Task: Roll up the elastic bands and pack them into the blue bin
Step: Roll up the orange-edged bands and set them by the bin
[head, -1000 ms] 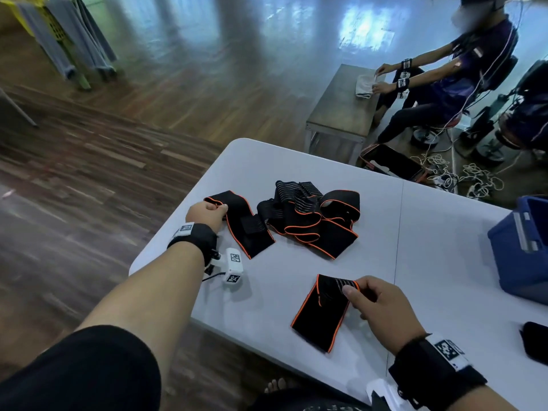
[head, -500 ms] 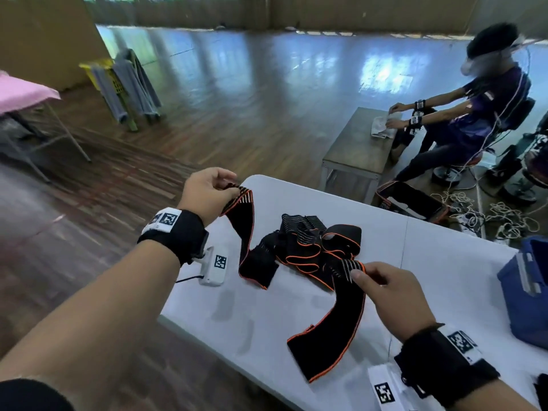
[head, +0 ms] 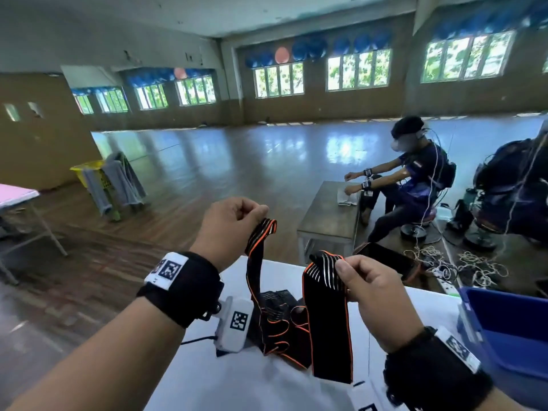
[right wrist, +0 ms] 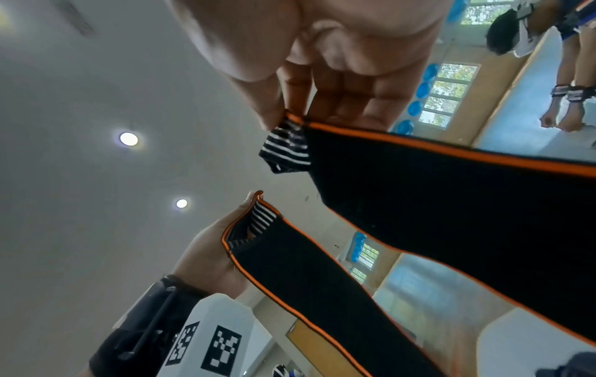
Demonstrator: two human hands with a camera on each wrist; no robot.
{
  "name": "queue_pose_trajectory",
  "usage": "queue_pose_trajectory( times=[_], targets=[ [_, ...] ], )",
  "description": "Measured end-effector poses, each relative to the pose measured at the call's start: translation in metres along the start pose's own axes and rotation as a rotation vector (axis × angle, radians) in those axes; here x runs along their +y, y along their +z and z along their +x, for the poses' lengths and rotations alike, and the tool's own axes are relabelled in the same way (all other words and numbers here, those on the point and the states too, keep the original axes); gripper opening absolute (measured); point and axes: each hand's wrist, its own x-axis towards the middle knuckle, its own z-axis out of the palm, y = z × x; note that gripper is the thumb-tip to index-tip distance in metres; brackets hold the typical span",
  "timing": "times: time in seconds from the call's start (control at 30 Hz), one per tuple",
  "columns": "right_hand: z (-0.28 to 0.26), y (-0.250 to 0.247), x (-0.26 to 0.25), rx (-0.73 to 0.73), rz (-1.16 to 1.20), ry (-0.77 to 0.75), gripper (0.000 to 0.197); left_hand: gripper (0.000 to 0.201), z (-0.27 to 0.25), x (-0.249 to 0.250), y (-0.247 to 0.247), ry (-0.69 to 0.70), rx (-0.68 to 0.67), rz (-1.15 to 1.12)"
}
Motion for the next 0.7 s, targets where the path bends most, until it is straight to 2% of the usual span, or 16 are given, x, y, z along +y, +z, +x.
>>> queue_pose_trajectory(
  times=[0.17, 0.37, 0.47, 0.6, 0.7],
  targets=[
    [-0.004, -0.023, -0.024, 0.071, 0.103, -0.012, 0.016, 0.022, -0.008, 0.027, 0.061, 0.024, -0.035, -0.088],
    [-0.018, -0.053, -0.029, 0.208, 0.148, 0.039, 0.009, 0.054, -0.029, 0.039, 0.141, 0.066, -0.077, -0.053],
    [-0.027, -0.070, -0.028, 0.262, 0.118, 0.046, 0.013, 0.064, -0.036, 0.048, 0.169, 0.103, -0.089, -0.095],
    [-0.040, -0.094, -0.022, 0.340, -0.018, 0.013, 0.011, 0.061, -0.042, 0.061, 0.194, 0.133, -0.116, -0.143],
    [-0.049, -0.111, -0.022, 0.414, 0.014, 0.043, 0.007, 0.059, -0.050, 0.072, 0.207, 0.126, -0.153, -0.204]
  ],
)
